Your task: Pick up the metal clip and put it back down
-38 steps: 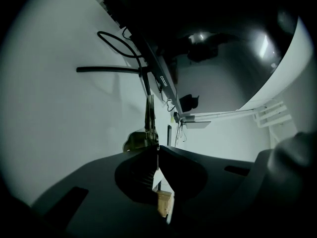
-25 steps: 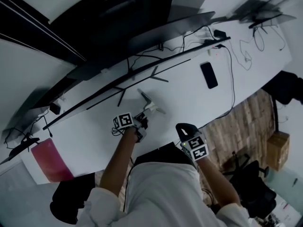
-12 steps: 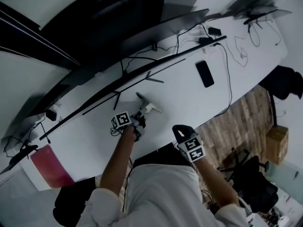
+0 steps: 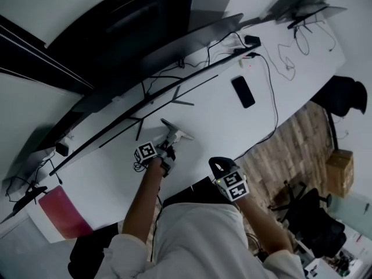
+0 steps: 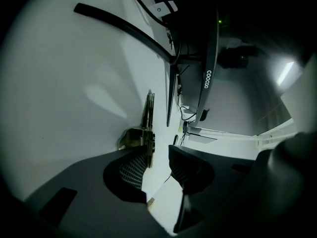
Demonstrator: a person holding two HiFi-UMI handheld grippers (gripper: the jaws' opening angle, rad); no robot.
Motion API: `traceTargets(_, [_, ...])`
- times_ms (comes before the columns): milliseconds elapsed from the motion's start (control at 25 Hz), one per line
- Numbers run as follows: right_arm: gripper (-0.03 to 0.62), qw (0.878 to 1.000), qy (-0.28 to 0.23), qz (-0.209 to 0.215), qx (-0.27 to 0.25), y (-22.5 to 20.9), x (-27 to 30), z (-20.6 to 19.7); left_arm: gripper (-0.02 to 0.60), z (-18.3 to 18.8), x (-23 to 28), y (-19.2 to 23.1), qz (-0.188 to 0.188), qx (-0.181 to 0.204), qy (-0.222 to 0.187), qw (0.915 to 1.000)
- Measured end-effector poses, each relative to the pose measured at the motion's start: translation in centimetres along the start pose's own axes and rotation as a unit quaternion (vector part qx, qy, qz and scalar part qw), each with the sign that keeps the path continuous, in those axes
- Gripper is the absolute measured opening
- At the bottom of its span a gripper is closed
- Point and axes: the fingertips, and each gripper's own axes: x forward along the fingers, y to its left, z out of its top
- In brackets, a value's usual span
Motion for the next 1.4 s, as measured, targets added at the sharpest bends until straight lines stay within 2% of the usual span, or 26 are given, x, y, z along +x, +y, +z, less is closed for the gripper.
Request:
traceTargets(280, [0.035, 1.0, -0.005, -0.01, -0.013, -0.4, -1.1, 0.4, 0.164, 0.0, -1.4, -0.1, -0.001, -0.003, -0.012, 0.9999])
traceTargets(600, [0.035, 0.999, -0.007, -0.023, -0.031, -1.0, -2.7, 0.5, 0.163, 0.1, -4.8, -0.3, -0.023, 0.004, -0.024, 0.9994])
traceTargets(680, [0.035, 0.999, -0.008, -0.028, -0.029, -1.3, -3.1, 0.7, 0.163, 0.0, -6.2, -0.6, -0.025, 0.018, -0.022, 0.9993])
traceTargets(760, [0.035, 0.999, -0.008, -0.032, -0.025, -1.5, -3.4, 0.6, 0.145, -0.3, -7.6, -1.2, -0.019, 0.058, -0.015, 0.998])
traceTargets(880, [0.035, 0.999, -0.002, -0.035, -0.02, -1.4, -3.7, 0.2, 0.117, -1.2, -9.6, -2.8, -0.015, 0.127, -0.004, 0.9918])
traceTargets(1080, [0.035, 1.0, -0.015, -0.022, -0.016, -0.2, -4.0, 1.3, 0.047, -2.3, -12.7, -5.9, -0.013, 0.189, -0.018, 0.9818])
traceTargets(1200, [0.035, 0.999, -0.023, -0.018, -0.027, 0.3, -4.2, 1.8, 0.032, -2.8, -14.3, -7.7, 0.001, 0.254, -0.04, 0.9665])
traceTargets(1320, [0.035, 0.999, -0.03, -0.009, -0.039, 0.8, -4.6, 2.7, 0.032, -3.7, -15.8, -9.5, 0.02, 0.319, -0.058, 0.9456])
traceTargets(1400, [0.035, 0.998, -0.036, -0.003, -0.049, 1.0, -5.0, 3.3, 0.032, -4.5, -16.2, -10.1, 0.017, 0.346, -0.066, 0.9356])
